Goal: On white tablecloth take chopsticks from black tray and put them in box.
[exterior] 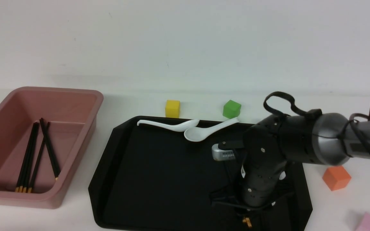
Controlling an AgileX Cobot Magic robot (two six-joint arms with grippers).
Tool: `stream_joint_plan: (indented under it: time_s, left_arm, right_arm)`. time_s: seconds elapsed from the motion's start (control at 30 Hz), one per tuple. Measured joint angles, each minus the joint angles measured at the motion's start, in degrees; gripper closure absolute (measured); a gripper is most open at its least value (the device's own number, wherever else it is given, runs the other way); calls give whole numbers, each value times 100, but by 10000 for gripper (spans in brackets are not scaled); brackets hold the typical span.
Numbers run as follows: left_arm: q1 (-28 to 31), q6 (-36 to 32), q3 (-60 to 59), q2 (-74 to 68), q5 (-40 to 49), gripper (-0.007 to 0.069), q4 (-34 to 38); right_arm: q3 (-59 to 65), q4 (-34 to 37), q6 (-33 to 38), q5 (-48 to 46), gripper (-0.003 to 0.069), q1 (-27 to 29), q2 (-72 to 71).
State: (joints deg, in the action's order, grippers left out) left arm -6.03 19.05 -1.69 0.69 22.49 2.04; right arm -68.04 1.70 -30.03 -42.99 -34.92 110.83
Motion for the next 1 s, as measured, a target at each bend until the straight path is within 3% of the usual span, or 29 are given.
stream_joint_plan:
  time_s: [0.3,0.7,0.93,1.0]
  left_arm:
    - [0,0,0,0,0,448,0]
    - [0,0,0,0,0,438,0]
    - [0,0,0,0,0,437,0]
    - [0,0,0,0,0,433,0]
  right_arm:
    - [20,42,246,-177,515,0,-119]
    - [33,238,457,-1068,515,0,-1404]
    - [-694,1321,1399,-824,515,-98,-1774]
    - [-1044,1882,2088,-289,515,-307,-1681]
